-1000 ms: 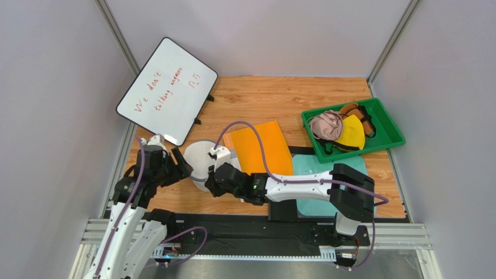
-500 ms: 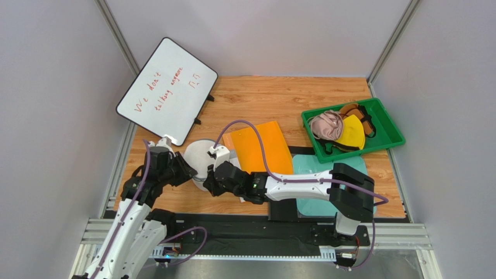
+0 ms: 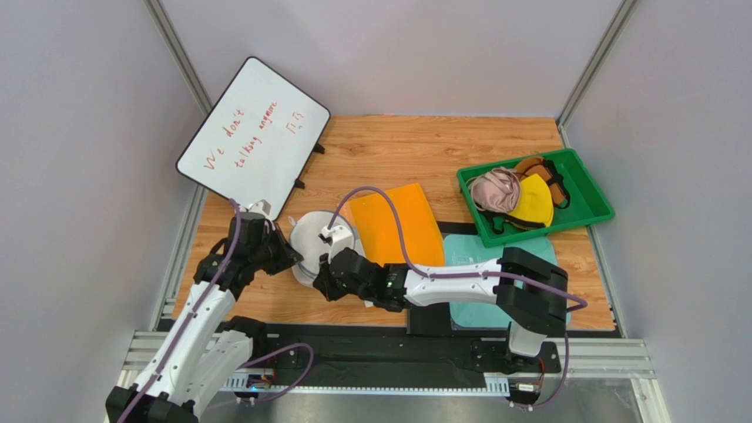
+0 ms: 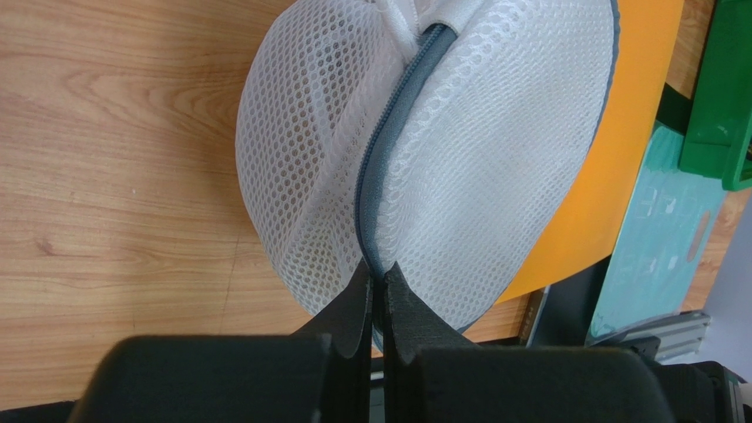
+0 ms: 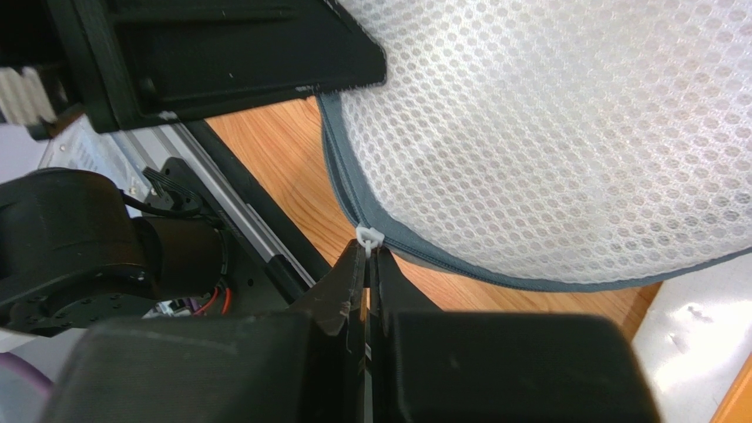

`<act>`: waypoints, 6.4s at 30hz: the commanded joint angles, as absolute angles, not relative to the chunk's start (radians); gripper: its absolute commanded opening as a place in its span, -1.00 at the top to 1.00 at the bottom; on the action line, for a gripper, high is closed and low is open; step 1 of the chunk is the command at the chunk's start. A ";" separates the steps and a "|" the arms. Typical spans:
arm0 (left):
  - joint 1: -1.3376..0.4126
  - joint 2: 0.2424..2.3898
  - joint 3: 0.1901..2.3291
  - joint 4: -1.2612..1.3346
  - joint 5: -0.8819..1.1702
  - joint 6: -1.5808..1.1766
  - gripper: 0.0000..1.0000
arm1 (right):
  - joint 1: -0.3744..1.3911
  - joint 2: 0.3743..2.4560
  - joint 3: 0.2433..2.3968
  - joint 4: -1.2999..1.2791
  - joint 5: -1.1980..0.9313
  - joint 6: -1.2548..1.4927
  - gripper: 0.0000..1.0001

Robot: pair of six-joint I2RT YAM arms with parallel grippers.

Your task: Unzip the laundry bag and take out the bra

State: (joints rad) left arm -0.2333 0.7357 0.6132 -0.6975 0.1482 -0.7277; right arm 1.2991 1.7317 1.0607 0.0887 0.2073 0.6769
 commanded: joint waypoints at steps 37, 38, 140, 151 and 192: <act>-0.163 1.094 0.853 -0.460 0.285 -0.463 1.00 | 1.276 1.614 0.972 0.161 0.149 0.690 1.00; -0.163 1.100 0.862 -0.460 0.296 -0.462 1.00 | 1.281 1.620 0.982 0.160 0.149 0.690 1.00; -0.206 0.790 0.687 -0.772 0.202 -0.586 -0.54 | 1.258 1.729 1.114 0.156 0.100 0.687 1.00; -0.207 0.811 0.666 -0.677 0.247 -0.618 0.36 | 1.266 1.736 1.101 0.164 0.071 0.687 1.00; -0.206 0.982 0.808 -0.660 0.207 -0.499 1.00 | 1.210 1.546 0.879 0.068 0.206 0.647 1.00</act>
